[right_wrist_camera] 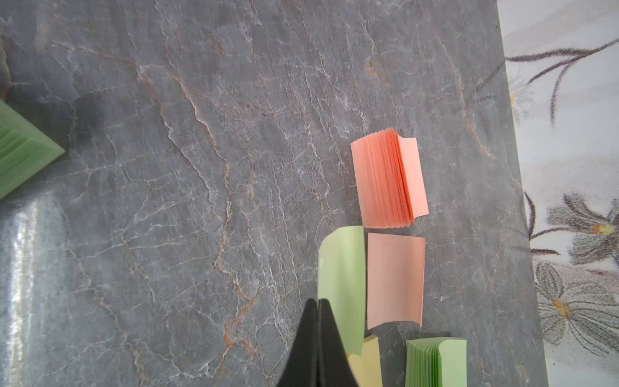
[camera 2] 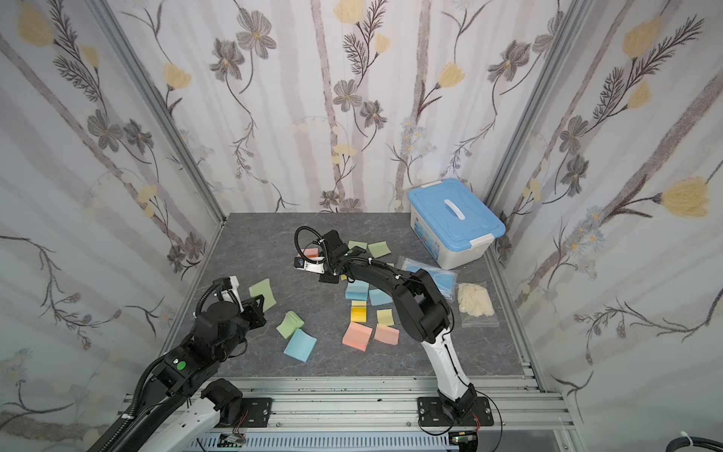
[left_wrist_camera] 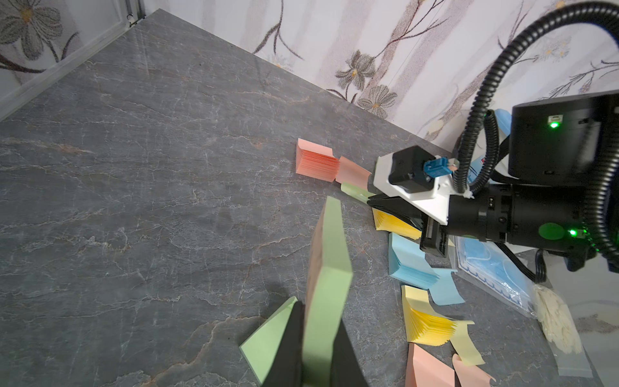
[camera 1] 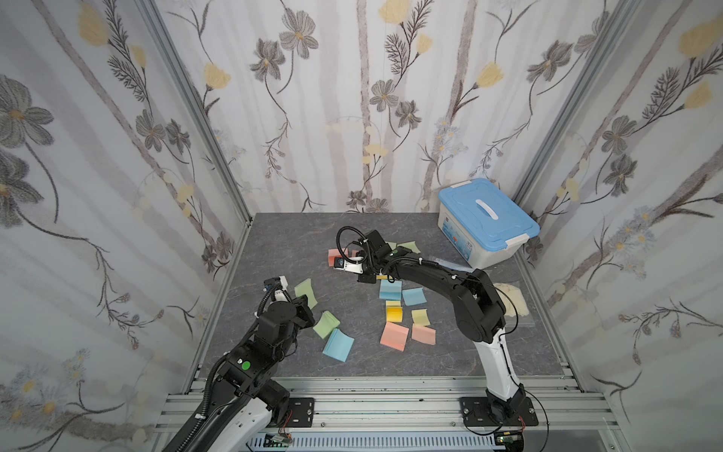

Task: Tear off pages from different memo pads
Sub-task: Place the paper at the center of the board.

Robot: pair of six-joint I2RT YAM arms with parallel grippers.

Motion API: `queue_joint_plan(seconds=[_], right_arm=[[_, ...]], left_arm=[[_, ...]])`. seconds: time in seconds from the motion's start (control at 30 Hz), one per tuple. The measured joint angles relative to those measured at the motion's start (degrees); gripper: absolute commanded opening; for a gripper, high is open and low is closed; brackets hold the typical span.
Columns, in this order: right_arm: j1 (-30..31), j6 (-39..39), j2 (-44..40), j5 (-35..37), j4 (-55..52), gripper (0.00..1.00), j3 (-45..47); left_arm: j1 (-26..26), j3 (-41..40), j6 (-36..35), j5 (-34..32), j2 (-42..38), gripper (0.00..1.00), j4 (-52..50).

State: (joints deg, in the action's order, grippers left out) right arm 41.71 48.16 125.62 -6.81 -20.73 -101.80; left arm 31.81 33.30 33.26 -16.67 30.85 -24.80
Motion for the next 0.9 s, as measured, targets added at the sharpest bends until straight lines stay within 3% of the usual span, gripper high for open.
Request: queue_joint_plan(seconds=[0.03, 0.2, 0.47, 0.53, 0.63, 0.73, 0.9], right_arm=[[0.0, 0.0, 0.5, 0.4, -0.3, 0.01, -0.3], [0.1, -0.6, 1.7, 1.3, -2.5, 0.48, -0.7], [0.0, -3.5, -3.2, 2.0, -6.2, 0.72, 1.1], [0.0, -5.7, -6.8, 2.0, -6.6, 0.99, 2.1], [0.1, -9.9, -12.5, 1.9, -6.7, 1.0, 4.0], [0.6, -14.9, -18.3, 2.1, -6.0, 1.0, 8.1], [1.8, -22.5, -31.2, 3.3, -0.8, 1.0, 23.3]], left_arm=[[0.0, 0.0, 0.0, 0.0, 0.1, 0.0, 0.0], [0.0, 0.0, 0.4, 0.0, 0.8, 0.0, 0.1], [0.0, 0.7, 0.9, 0.0, 4.7, 0.0, 1.9], [-0.3, 1.0, 0.9, 0.1, 7.5, 0.0, 3.4], [-2.8, 2.0, 0.9, 2.9, 14.4, 0.0, 6.7], [-9.2, 3.1, 1.0, 10.4, 23.4, 0.0, 11.5], [-18.1, 9.6, 0.0, 24.6, 40.4, 0.0, 15.7]])
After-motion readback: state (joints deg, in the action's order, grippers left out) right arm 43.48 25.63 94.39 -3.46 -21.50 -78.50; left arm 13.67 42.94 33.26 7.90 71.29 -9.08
